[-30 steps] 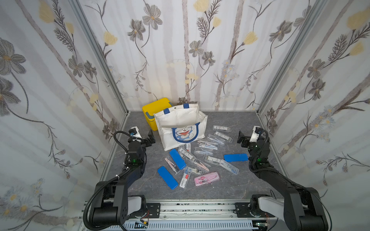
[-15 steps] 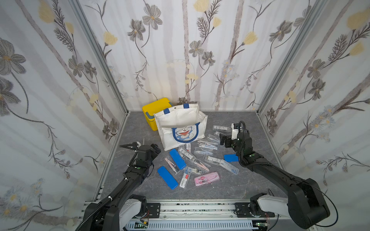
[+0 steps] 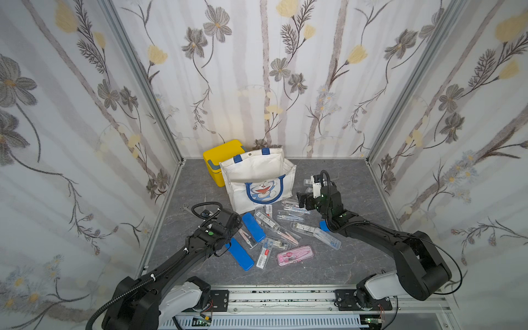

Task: Put the compass set into the canvas bag
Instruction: Pick up the compass set at the center of the board.

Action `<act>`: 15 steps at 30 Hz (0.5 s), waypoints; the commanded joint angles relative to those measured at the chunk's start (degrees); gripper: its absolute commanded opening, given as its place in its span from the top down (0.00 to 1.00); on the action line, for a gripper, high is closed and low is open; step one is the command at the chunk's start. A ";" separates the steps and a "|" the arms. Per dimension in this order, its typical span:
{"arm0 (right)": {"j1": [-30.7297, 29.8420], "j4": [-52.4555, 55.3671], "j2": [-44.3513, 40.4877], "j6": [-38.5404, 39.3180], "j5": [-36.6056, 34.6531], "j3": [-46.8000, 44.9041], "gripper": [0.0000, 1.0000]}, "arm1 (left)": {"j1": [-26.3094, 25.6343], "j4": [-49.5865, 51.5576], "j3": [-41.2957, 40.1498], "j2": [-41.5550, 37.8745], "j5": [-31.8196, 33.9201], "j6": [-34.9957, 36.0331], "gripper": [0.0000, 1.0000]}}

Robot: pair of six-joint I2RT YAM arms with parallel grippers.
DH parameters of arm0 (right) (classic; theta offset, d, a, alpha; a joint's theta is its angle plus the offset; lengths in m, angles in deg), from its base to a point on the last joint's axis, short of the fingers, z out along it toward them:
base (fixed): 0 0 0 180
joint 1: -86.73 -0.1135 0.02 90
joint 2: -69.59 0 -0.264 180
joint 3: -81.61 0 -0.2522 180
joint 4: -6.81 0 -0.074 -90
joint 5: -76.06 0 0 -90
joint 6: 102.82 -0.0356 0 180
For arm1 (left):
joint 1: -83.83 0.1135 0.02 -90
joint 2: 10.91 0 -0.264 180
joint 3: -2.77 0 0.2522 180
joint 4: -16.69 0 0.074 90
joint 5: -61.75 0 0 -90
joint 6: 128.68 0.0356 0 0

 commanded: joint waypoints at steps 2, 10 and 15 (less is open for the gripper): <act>-0.16 -1.95 -0.07 0.09 -0.25 0.86 0.01 | -3.39 6.78 1.65 1.72 0.28 -5.15 0.00; -0.12 -2.84 -0.35 -0.35 -0.76 -1.81 0.01 | -9.16 11.13 1.73 4.57 -2.50 -9.48 0.00; -0.15 -3.17 0.32 -1.25 0.19 -2.68 0.00 | -11.76 11.67 2.65 7.09 -3.62 -10.77 0.01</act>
